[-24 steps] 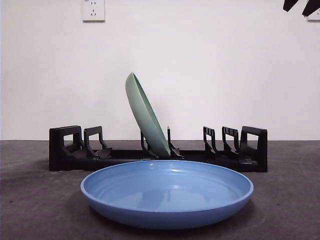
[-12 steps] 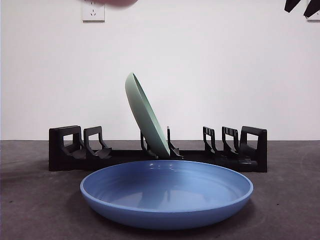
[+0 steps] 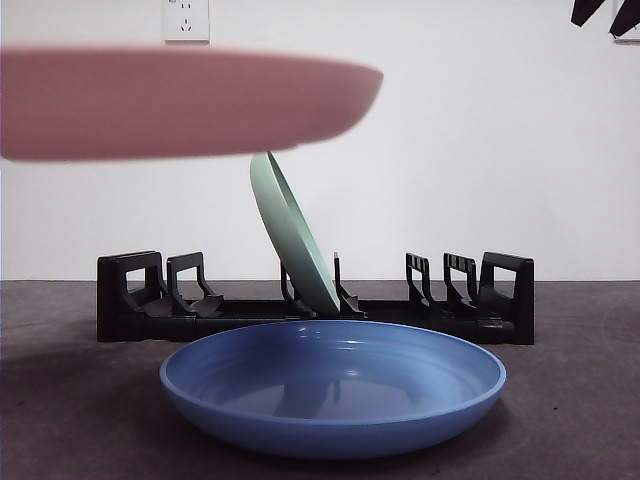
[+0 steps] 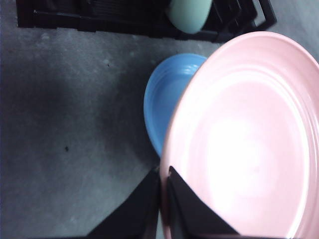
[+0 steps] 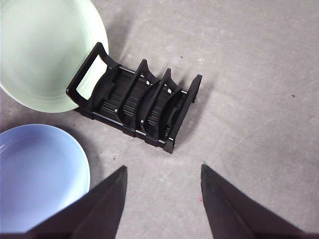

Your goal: Place the plate

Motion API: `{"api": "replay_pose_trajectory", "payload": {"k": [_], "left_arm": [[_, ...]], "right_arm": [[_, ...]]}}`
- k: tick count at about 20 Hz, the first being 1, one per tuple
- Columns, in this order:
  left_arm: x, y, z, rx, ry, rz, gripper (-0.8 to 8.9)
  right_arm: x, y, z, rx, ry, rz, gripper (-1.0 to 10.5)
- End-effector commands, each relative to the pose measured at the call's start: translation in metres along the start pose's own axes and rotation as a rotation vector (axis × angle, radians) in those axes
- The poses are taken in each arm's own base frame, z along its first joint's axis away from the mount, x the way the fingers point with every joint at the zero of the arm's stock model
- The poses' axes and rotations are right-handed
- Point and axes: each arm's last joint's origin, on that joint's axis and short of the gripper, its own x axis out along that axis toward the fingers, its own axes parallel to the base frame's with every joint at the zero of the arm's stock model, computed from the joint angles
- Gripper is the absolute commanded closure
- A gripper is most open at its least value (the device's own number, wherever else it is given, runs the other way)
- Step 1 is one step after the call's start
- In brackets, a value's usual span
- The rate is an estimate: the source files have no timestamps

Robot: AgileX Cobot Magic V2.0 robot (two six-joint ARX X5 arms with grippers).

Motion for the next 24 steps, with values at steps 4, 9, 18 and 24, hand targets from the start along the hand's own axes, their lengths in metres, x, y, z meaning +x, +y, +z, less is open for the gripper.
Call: {"api": "replay_pose_trajectory", "payload": {"k": [4, 9, 18, 24], "left_arm": [[0.036, 0.004, 0.006, -0.127, 0.053, 0.006, 8.06], [0.071, -0.001, 0.011, -0.213, 0.069, 0.054, 8.06], [0.119, -0.023, -0.004, -0.257, 0.065, 0.161, 8.05], [0.140, -0.034, -0.022, -0.230, 0.092, 0.221, 8.05]], "right_arm": [[0.001, 0.001, 0.003, 0.006, -0.010, 0.004, 7.1], [0.001, 0.001, 0.004, 0.005, -0.014, 0.004, 7.1], [0.001, 0.001, 0.004, 0.005, -0.015, 0.003, 7.1], [0.001, 0.001, 0.004, 0.005, -0.017, 0.004, 7.1]]}}
